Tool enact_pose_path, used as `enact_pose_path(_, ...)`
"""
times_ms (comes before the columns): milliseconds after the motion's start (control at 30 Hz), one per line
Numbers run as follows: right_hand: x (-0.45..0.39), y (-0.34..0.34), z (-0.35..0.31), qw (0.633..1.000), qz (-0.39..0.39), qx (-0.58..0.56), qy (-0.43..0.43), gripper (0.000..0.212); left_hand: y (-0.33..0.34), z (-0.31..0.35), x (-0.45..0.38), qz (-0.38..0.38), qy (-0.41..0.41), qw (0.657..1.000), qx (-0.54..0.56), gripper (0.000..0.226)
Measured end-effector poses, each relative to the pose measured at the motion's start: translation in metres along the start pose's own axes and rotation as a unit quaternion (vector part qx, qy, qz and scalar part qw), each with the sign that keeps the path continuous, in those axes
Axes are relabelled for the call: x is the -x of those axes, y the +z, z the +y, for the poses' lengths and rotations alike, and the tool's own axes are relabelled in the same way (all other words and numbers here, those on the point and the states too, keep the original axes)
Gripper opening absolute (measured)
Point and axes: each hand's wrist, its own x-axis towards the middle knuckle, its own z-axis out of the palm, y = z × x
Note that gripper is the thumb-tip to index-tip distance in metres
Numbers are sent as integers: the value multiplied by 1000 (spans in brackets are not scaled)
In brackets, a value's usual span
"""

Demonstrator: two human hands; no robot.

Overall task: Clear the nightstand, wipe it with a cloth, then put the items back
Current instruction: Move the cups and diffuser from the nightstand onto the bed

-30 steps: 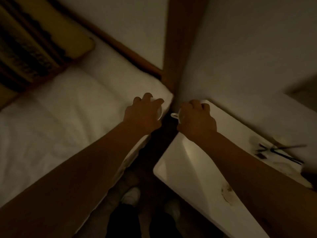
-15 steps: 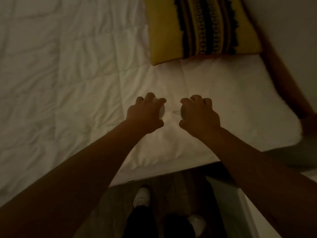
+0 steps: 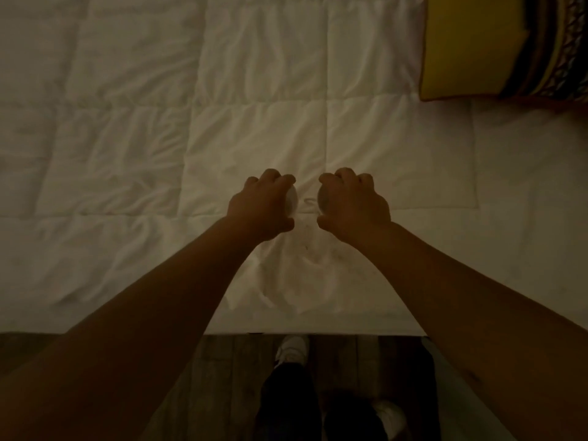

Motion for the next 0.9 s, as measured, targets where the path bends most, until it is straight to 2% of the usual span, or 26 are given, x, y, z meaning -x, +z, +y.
enact_pose_path(167, -10, 21, 2, 999, -34, 8, 31, 85, 16, -12, -5, 3, 24, 999, 38, 80)
enact_pose_path(400, -21, 28, 10, 999, -41, 1, 8, 88, 30, -16, -5, 41, 38, 998, 36, 77)
enact_pose_path(900, -7, 23, 2, 999, -10, 34, 5, 75, 30, -10, -4, 43, 31, 999, -5, 85)
